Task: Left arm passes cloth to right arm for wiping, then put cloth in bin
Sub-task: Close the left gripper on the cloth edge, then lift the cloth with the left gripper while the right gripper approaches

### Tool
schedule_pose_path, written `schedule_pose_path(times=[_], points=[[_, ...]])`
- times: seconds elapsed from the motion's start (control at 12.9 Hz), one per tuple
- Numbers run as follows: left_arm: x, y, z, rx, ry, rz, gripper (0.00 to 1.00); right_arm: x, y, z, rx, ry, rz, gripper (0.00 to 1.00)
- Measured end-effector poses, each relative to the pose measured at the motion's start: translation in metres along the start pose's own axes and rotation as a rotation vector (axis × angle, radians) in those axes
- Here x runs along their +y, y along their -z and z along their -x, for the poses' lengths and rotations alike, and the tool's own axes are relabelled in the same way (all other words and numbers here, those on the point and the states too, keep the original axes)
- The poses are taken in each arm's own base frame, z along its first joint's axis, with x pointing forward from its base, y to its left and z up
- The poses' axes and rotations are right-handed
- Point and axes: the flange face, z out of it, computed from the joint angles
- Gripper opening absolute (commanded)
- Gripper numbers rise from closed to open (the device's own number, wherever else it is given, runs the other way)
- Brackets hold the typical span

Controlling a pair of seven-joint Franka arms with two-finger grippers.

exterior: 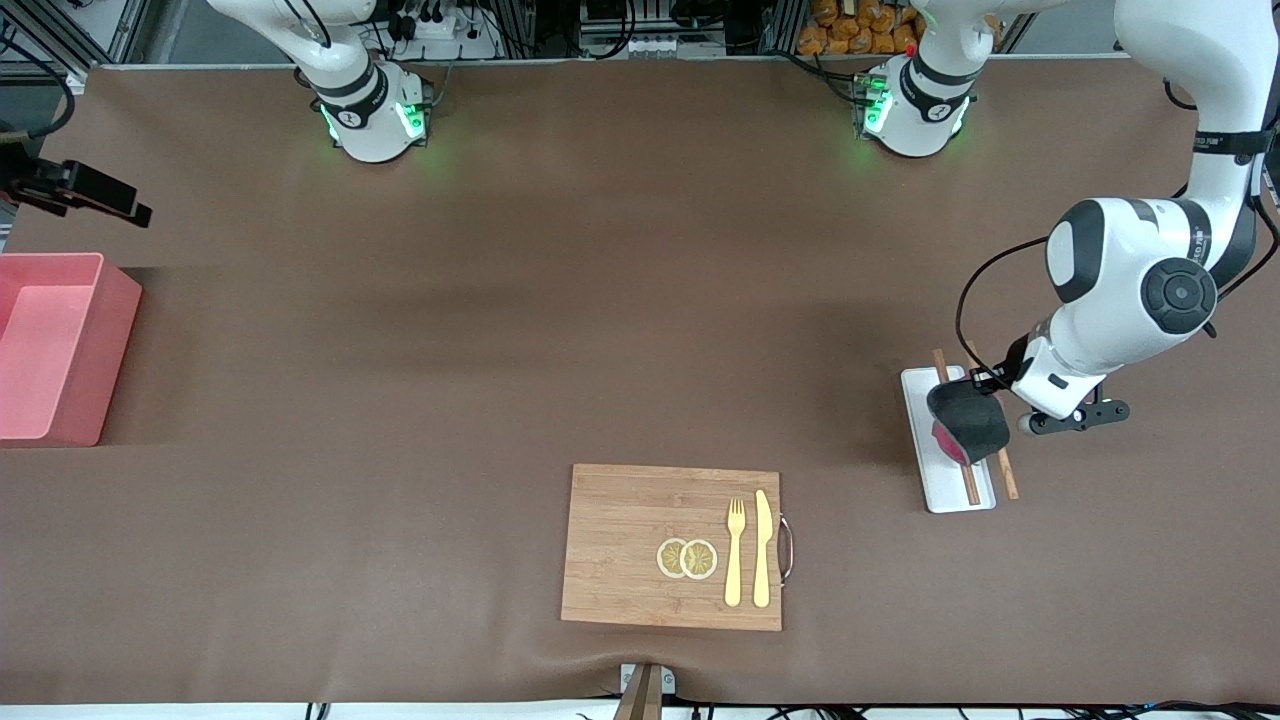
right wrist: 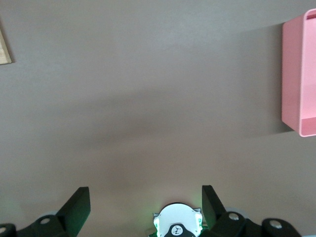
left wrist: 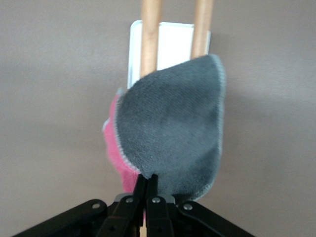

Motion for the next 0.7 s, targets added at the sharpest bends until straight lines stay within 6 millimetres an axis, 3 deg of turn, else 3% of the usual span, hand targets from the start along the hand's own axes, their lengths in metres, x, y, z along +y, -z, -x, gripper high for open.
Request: schedule_pose_path(times=[0.39, 0.54, 0.7], points=[[0.058, 0.057, 0.017, -0.010, -0.060, 0.007, 0.00, -0.072, -0.058, -0.038, -0.080, 0.110, -0.030, 1.00], [0.111, 0.079, 0.032, -0.005, -0.022, 0.023, 0.00, -0.093, -0.081, -0.054, -0.089, 0.135, -0.035, 1.00], [0.181, 0.090, 0.058, -0.012, 0.041, 0.073, 0.00, -0.123, -0.107, -0.068, -0.092, 0.174, -0.032, 1.00]])
